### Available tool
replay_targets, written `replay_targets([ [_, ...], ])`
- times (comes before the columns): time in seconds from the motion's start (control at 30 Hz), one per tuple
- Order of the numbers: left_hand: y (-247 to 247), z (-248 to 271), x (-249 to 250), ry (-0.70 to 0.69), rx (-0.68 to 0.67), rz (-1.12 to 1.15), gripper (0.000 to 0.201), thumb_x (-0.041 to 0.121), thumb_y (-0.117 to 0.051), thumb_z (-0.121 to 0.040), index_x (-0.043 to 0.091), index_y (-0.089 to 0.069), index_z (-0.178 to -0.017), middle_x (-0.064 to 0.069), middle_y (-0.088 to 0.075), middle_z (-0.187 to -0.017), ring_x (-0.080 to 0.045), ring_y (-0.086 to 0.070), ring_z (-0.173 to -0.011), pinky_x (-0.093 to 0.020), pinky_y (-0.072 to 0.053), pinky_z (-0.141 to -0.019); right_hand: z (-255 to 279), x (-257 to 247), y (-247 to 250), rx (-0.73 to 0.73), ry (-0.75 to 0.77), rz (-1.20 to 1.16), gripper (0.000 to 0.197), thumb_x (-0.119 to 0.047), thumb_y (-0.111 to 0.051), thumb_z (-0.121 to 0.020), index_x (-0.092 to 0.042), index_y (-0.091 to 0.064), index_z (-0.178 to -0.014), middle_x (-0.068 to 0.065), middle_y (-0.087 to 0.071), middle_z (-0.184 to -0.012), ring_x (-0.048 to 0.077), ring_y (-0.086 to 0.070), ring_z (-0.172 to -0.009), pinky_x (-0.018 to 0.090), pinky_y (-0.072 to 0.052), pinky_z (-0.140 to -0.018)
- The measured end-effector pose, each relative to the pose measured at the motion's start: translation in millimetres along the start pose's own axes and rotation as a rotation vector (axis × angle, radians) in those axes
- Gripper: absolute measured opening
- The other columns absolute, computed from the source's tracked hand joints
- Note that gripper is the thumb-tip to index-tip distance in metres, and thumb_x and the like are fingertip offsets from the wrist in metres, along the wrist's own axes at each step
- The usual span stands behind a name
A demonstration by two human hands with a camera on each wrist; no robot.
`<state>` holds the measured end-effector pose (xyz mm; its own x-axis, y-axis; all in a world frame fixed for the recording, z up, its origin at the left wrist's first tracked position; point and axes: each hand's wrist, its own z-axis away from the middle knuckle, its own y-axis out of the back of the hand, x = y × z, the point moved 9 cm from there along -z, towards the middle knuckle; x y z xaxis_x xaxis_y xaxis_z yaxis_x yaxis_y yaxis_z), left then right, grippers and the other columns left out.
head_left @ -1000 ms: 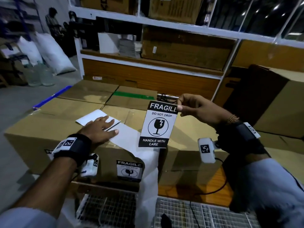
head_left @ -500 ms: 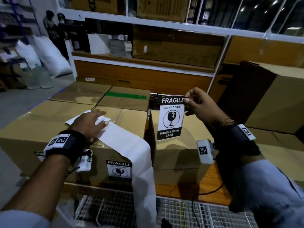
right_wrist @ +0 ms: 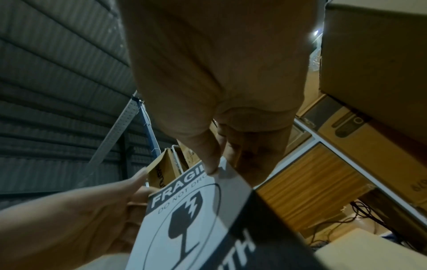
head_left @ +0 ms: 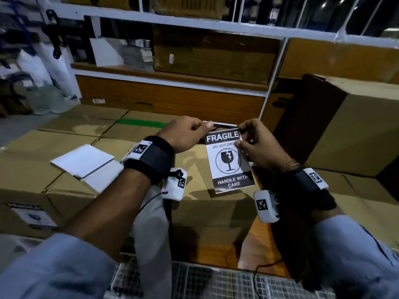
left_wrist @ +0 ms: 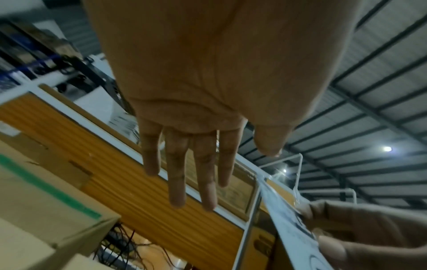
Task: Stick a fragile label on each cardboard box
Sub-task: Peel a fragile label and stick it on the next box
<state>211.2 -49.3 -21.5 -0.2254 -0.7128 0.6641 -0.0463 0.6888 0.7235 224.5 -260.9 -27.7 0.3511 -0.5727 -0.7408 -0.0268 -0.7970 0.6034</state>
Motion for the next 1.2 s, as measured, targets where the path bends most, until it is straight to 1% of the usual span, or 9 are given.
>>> replay_targets([
  [0.07, -15.2, -11.3, 9.0, 0.034, -0.030, -0.015, 0.048, 0.067, -0.052, -0.097, 0.025, -0.075, -0.093, 0.007, -0.076, -0.089, -0.017, -0.069, -0.087, -0.042, -0.057, -0.083, -0.7, 7.3, 1.5, -0.025, -0.004, -0.005, 0.032, -0.015, -0.069, -0.098, -0.020, -0.051, -0.124, -0.009, -0.062, -0.100, 0.000, -0.063, -0.083, 0.015, -0.052, -0.058],
  [0.17, -27.4, -23.0, 15.2, 0.059, -0.033, -0.033, 0.027, 0.050, -0.073, -0.091, 0.024, -0.077, -0.092, 0.009, -0.076, -0.086, -0.012, -0.070, -0.086, -0.035, -0.058, -0.075, -3.7, 17.6, -0.9, -0.038, -0.015, -0.013, 0.033, -0.017, -0.071, -0.097, -0.020, -0.052, -0.123, -0.007, -0.062, -0.104, 0.005, -0.065, -0.089, 0.019, -0.056, -0.061],
  [0.3, -32.5, -41.3, 8.0, 0.033, -0.008, -0.054, 0.011, 0.032, -0.081, -0.088, 0.023, -0.077, -0.091, 0.009, -0.075, -0.084, -0.009, -0.071, -0.082, -0.025, -0.054, -0.065, -11.2, 27.9, -7.3, -0.052, -0.053, -0.063, 0.039, -0.013, -0.073, -0.095, -0.022, -0.052, -0.126, -0.006, -0.064, -0.107, 0.010, -0.068, -0.099, 0.027, -0.062, -0.068],
  [0.5, -31.4, -74.4, -22.0, 0.055, -0.091, -0.008, 0.013, 0.029, -0.086, -0.083, 0.019, -0.079, -0.088, 0.005, -0.077, -0.080, -0.014, -0.074, -0.080, -0.033, -0.061, -0.072, -10.5, 61.3, -31.2, -0.114, -0.258, -0.044, 0.070, -0.021, -0.082, -0.089, -0.024, -0.041, -0.145, -0.003, -0.069, -0.107, 0.017, -0.073, -0.092, 0.043, -0.065, -0.072],
  [0.6, -36.1, -88.3, -36.6, 0.067, -0.125, -0.008, 0.016, 0.028, -0.085, -0.084, 0.016, -0.079, -0.091, 0.003, -0.078, -0.083, -0.013, -0.073, -0.081, -0.030, -0.060, -0.071, -3.3, 81.2, -46.1, -0.199, -0.346, 0.006, 0.050, -0.029, -0.081, -0.090, -0.017, -0.055, -0.131, 0.004, -0.075, -0.096, 0.018, -0.074, -0.079, 0.043, -0.065, -0.073],
  [0.77, -53.5, -106.7, -53.6, 0.068, -0.195, -0.014, 0.019, 0.028, -0.086, -0.082, 0.016, -0.078, -0.094, 0.003, -0.078, -0.085, -0.013, -0.074, -0.085, -0.033, -0.061, -0.078, 10.1, 93.4, -61.6, -0.240, -0.392, 0.006, 0.029, -0.023, -0.078, -0.093, -0.014, -0.062, -0.116, 0.006, -0.077, -0.085, 0.019, -0.075, -0.067, 0.034, -0.060, -0.056],
  [0.9, -67.7, -115.9, -63.7, 0.067, -0.199, -0.010, 0.019, 0.028, -0.088, -0.081, 0.014, -0.078, -0.089, 0.004, -0.077, -0.079, -0.011, -0.072, -0.077, -0.028, -0.058, -0.071, 7.7, 101.9, -64.3, -0.184, -0.350, 0.141, 0.023, -0.031, -0.081, -0.090, -0.023, -0.065, -0.106, 0.001, -0.077, -0.085, 0.017, -0.075, -0.072, 0.044, -0.064, -0.072],
  [1.03, -77.8, -122.8, -80.1, 0.074, -0.204, -0.085, 0.018, 0.032, -0.088, -0.081, 0.018, -0.078, -0.084, 0.008, -0.076, -0.080, -0.009, -0.070, -0.078, -0.025, -0.055, -0.070, 7.7, 104.0, -69.0, -0.132, -0.351, 0.123, 0.019, -0.035, -0.077, -0.092, -0.025, -0.064, -0.102, -0.001, -0.077, -0.080, 0.015, -0.073, -0.071, 0.041, -0.060, -0.069],
  [1.2, -87.8, -122.1, -86.1, 0.074, -0.251, -0.126, 0.015, 0.029, -0.084, -0.086, 0.017, -0.078, -0.092, 0.012, -0.070, -0.078, -0.002, -0.060, -0.070, -0.018, -0.040, -0.056, 12.1, 96.6, -72.8, -0.067, -0.326, 0.160, 0.017, -0.034, -0.070, -0.098, -0.025, -0.063, -0.111, -0.007, -0.072, -0.082, 0.007, -0.068, -0.075, 0.026, -0.050, -0.060],
])
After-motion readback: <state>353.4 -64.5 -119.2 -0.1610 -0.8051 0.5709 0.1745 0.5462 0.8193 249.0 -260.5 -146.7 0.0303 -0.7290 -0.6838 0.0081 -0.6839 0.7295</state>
